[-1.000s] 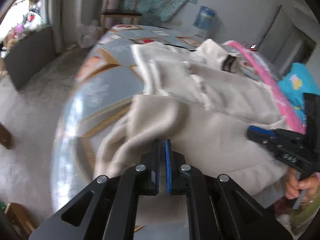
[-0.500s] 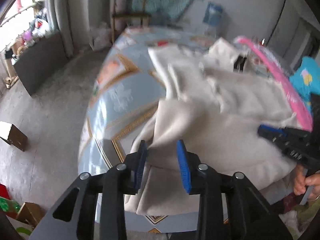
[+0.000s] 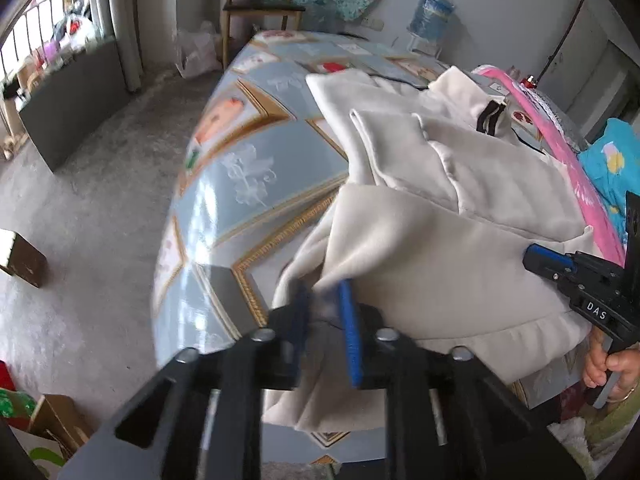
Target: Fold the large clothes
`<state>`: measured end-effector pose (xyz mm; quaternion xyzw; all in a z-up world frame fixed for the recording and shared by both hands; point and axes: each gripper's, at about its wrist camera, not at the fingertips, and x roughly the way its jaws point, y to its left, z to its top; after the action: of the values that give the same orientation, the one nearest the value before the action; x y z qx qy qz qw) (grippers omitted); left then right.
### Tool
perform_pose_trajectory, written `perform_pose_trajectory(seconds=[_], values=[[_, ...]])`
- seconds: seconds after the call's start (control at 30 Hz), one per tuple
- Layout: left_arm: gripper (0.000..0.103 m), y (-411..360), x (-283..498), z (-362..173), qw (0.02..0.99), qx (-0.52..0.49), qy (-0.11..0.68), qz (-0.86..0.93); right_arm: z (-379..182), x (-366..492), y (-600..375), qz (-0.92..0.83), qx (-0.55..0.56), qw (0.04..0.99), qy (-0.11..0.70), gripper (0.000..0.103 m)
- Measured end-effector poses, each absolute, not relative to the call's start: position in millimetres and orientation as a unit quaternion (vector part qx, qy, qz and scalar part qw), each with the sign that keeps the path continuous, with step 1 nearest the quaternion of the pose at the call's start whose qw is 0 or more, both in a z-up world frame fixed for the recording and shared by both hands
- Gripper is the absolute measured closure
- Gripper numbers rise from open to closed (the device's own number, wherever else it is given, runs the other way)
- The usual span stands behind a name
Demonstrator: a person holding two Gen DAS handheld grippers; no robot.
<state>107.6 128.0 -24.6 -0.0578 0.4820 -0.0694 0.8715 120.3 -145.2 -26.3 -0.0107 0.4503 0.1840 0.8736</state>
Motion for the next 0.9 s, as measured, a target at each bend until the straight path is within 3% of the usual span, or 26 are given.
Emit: perform_pose_trajectory(seconds=[0.13, 0.2, 0.33, 0.43, 0.63, 0.9], values=[[0.101, 98, 74, 19, 0.922, 0.072, 0.38, -0.028, -26, 120, -145, 0.182, -0.015, 0.874, 0.45, 0.094], [0.101, 95, 75, 13, 0.916, 0.102, 0.387, -0.005, -27, 119, -144, 0.182, -0.017, 0.874, 0.449, 0.094], [0.101, 140, 93, -29, 0.873, -0.026, 0.486, -0.004, -27, 119, -145, 0.183, -0.016, 0.874, 0.449, 0.094], [0.101, 168, 96, -18, 0.876, -0.129, 0.464, -0.032, -27, 120, -144, 0.183, -0.018, 0.874, 0.45, 0.094], [0.095, 159, 108, 0, 0.874, -0.182, 0.433, -0.121, -26, 120, -144, 0.183, -0.016, 0.874, 0.45, 0.094], [0.095, 110, 130, -40, 0.875, -0.136, 0.45, -0.119, -27, 119, -144, 0.182, -0.018, 0.875, 0.449, 0.094]])
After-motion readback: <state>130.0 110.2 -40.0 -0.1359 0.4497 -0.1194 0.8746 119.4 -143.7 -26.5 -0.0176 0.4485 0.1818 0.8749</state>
